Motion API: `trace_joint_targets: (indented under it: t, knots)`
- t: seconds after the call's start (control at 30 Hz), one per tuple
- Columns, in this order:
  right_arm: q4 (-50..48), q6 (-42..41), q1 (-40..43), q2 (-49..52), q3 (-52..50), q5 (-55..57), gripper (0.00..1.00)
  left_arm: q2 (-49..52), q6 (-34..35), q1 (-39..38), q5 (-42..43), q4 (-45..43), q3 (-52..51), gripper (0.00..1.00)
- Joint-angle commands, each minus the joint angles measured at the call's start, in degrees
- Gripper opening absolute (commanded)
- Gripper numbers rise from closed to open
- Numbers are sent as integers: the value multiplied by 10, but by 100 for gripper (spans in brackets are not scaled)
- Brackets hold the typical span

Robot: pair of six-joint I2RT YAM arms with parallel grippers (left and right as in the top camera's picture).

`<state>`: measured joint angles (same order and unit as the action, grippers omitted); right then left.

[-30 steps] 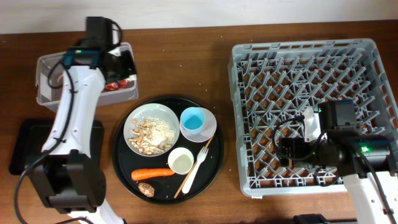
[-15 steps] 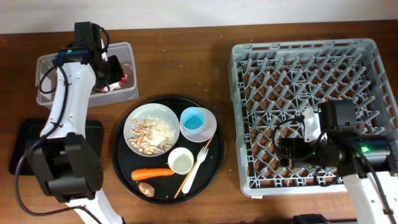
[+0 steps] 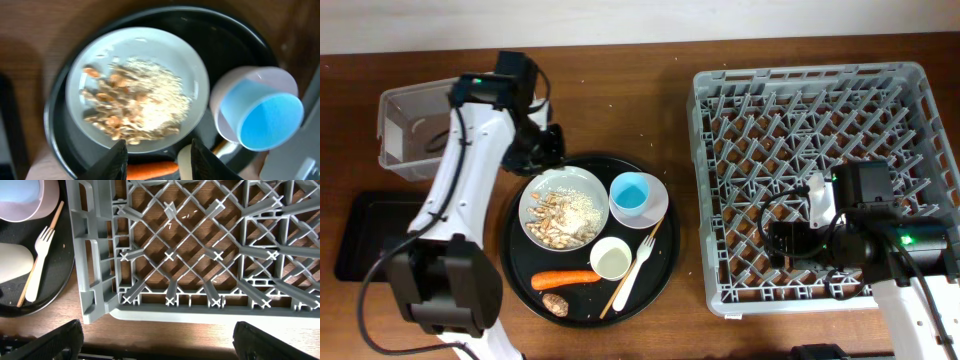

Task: Sort waste into correct bins and load items into the dishwasher rack
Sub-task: 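Grasp the blue cup on the platter with the left gripper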

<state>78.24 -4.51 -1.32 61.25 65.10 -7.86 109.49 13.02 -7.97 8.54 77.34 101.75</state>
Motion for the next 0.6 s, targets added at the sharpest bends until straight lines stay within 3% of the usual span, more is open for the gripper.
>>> trace_joint_targets:
  t: [0.0, 0.2, 0.4, 0.5, 0.57]
  knots:
    - [2, -3, -2, 0, 8, -3, 99, -13, -20, -65, 26, -3, 4, 44]
    - [11, -3, -2, 0, 8, -3, 98, -7, 5, -130, 22, -70, -53, 56]
    - [11, -3, -2, 0, 8, -3, 98, -7, 24, -138, 29, -167, -145, 56]
    - [11, -3, -2, 0, 8, -3, 98, -7, 28, -150, 53, -222, -183, 54]
    - [11, -3, -2, 0, 8, -3, 98, -7, 28, -157, 53, -229, -183, 42]
